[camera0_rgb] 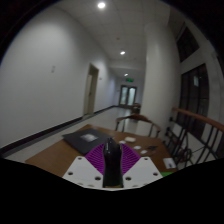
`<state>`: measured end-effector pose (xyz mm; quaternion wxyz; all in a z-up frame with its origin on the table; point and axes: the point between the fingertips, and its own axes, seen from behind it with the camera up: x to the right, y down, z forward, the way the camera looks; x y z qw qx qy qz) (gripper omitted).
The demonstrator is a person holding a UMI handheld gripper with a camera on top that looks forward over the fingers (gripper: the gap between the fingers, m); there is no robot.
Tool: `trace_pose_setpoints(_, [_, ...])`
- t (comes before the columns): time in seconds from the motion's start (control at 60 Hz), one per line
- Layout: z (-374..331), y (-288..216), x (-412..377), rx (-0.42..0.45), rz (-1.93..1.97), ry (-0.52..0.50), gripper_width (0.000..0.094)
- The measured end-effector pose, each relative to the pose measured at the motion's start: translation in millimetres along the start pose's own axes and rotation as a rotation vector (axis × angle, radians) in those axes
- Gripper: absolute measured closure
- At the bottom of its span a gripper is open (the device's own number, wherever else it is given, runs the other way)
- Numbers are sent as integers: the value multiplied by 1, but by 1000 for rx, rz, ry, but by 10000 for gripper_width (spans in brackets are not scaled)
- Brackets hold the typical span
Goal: Arrange mouse
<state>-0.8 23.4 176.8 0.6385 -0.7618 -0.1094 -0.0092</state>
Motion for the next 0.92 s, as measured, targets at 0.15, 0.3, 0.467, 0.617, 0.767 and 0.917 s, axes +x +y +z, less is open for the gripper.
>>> trace_pose_setpoints(0.15, [-12, 22, 130, -48, 22, 205, 751])
trace_pose_setpoints(0.3, [1, 127, 181, -232, 116, 248, 753])
trace_pose_setpoints(0.467, [11, 185, 180, -319, 108, 251, 753])
trace_pose_setpoints(0.617, [12, 189, 183, -317, 165, 251, 646])
trace_pose_setpoints(0.767, [-7, 185, 182, -371, 154, 222, 134])
trace_pose_setpoints(0.917, [-59, 147, 178, -298, 139, 193, 84])
